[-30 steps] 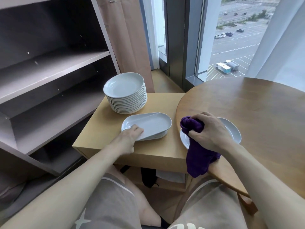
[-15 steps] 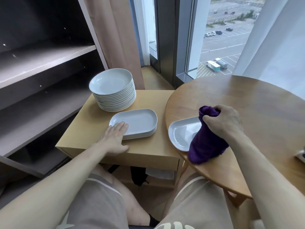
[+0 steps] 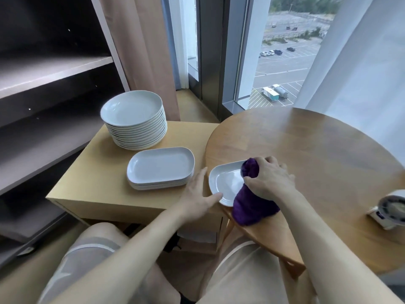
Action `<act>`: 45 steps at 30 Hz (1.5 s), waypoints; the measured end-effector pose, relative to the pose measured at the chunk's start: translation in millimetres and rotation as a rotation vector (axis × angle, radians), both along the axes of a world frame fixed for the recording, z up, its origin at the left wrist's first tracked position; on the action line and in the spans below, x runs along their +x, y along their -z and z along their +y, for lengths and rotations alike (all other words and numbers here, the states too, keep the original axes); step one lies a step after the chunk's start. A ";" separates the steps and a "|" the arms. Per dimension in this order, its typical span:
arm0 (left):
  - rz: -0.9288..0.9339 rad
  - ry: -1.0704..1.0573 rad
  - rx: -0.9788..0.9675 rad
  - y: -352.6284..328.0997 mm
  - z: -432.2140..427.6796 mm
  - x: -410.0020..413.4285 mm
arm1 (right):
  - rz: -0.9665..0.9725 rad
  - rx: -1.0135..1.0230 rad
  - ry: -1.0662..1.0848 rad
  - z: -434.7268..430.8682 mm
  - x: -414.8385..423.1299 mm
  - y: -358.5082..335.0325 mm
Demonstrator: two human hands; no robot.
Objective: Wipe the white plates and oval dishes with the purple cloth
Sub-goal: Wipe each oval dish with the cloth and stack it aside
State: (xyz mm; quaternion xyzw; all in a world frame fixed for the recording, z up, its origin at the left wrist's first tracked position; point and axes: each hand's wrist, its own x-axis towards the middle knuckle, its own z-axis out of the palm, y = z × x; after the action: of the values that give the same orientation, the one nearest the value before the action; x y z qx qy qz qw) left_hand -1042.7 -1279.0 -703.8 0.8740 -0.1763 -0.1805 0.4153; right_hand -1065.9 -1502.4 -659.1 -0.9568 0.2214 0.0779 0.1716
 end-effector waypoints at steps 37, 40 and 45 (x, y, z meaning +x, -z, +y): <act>0.200 -0.020 -0.300 36.4 0.4 5.3 | 0.074 0.255 -0.494 48.2 13.7 -14.5; 0.197 -0.010 -0.289 34.0 0.3 6.5 | 0.038 0.240 -0.491 48.6 11.4 -10.1; 0.184 -0.016 -0.272 29.8 0.7 8.8 | -0.043 0.110 -0.468 51.5 10.5 0.4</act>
State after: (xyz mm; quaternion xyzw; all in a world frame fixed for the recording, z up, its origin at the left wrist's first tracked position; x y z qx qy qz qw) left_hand -1033.9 -1278.3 -733.6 0.7908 -0.1534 -0.2311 0.5456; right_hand -1055.4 -1451.0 -659.5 -0.9727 -0.0146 0.1071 0.2056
